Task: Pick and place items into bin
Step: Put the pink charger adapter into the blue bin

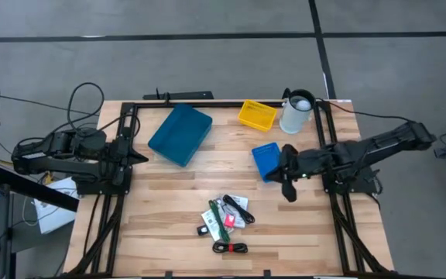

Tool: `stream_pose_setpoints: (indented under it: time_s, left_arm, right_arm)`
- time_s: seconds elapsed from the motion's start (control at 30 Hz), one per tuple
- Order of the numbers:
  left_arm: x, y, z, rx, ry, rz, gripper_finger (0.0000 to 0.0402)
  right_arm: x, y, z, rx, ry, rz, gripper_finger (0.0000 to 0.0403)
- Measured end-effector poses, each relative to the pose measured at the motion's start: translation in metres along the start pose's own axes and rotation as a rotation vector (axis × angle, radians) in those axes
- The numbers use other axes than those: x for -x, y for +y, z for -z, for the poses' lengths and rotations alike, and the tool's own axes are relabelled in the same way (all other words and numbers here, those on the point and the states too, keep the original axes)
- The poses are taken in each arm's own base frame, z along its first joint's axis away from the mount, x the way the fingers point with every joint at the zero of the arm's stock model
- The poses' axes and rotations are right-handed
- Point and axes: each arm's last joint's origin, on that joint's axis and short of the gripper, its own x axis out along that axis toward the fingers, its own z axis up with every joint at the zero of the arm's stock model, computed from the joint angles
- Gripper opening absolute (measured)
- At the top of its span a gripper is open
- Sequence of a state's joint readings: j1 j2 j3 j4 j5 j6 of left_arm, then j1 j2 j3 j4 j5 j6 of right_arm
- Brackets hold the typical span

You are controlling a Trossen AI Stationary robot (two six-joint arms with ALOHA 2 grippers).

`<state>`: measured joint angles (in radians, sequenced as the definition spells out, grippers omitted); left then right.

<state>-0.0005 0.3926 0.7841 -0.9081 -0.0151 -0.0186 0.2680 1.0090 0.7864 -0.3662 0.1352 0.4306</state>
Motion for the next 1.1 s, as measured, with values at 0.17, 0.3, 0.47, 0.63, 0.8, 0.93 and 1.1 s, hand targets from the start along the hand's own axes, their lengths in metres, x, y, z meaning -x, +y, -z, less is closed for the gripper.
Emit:
stream_pose_setpoints:
  time_s: [0.17, 0.3, 0.47, 0.63, 0.8, 0.93, 1.1]
  left_arm:
    - [0.0, 0.0, 0.0, -0.016, 0.0, 0.0, 0.0]
    - [0.0, 0.0, 0.0, -0.044, 0.0, 0.0, 0.0]
    - [0.0, 0.0, 0.0, -0.035, 0.0, 0.0, 0.0]
    - [0.0, 0.0, 0.0, -0.052, 0.0, 0.0, 0.0]
    - [0.0, 0.0, -0.001, -0.066, -0.011, -0.001, 0.0]
    - [0.0, 0.0, -0.01, 0.114, -0.102, 0.008, 0.0]
    - [0.004, -0.001, -0.022, 0.234, -0.219, 0.064, 0.0]
  right_arm:
    - [-0.018, 0.0, 0.007, -0.03, 0.074, 0.03, 0.0008]
    - [-0.026, 0.0, 0.009, -0.027, 0.101, 0.043, 0.0008]
    - [-0.034, 0.0, 0.012, -0.065, 0.119, 0.055, 0.0008]
    - [-0.044, -0.001, 0.016, -0.1, 0.154, 0.077, 0.0008]
    - [-0.05, -0.001, 0.019, -0.102, 0.177, 0.089, 0.0008]
    - [-0.05, -0.001, 0.019, -0.102, 0.177, 0.089, 0.0008]
    - [-0.049, 0.001, 0.017, -0.105, 0.187, 0.064, 0.0009]
